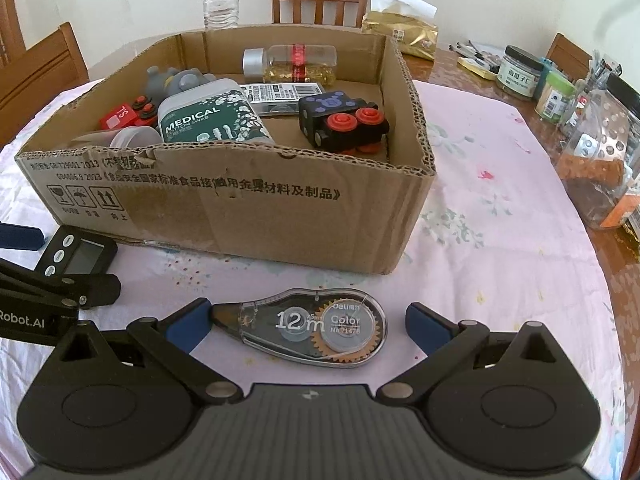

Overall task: Organize rigid objects
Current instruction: 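Grasp the clear correction tape with the right gripper while the left grasps the black timer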

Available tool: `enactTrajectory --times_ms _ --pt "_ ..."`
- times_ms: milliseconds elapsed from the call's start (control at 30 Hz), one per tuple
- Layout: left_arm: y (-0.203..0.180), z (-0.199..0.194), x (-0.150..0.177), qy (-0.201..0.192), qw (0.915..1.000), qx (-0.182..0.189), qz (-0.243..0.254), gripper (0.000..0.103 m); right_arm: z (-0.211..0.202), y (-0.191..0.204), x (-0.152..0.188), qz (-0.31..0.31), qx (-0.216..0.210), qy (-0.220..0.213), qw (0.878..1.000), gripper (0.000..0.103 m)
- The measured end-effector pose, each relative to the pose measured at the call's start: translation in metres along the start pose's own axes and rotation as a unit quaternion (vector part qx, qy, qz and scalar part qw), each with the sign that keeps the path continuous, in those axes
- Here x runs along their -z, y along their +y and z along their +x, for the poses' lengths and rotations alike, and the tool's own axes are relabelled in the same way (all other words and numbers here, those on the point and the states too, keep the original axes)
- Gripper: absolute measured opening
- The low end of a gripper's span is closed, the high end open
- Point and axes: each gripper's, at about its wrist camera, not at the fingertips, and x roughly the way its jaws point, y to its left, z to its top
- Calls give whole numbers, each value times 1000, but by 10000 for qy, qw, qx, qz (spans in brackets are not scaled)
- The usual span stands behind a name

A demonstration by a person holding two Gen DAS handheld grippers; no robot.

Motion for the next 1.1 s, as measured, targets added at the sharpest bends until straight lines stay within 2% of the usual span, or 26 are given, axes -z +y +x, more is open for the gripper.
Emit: enactTrajectory --times_ms 233,300,367,467,733,1033,1100 --pt "11 -6 8 -24 9997 -129 -199 101 -1 -1 3 -54 -39 -68 10000 103" --pt "9 -7 7 -78 9997 -133 -185 96 -1 -1 3 -57 -41 -88 9999 103" --pt "3 -9 4 -145 9998 -100 -135 82 -1 -1 3 -56 -41 -87 9999 103" --pt "-3 -10 2 -191 9998 -33 -24 72 -2 -1 2 -52 -43 -55 10000 103" --pt "-3 -12 2 -211 9998 -10 -18 71 -2 6 2 70 40 -44 10000 103" --pt "-3 -10 3 -245 9997 13 11 71 -2 6 0 -109 -112 23 9999 103" --pt "-3 -11 4 -249 9997 6 1 71 -3 6 -2 -61 -64 27 10000 98"
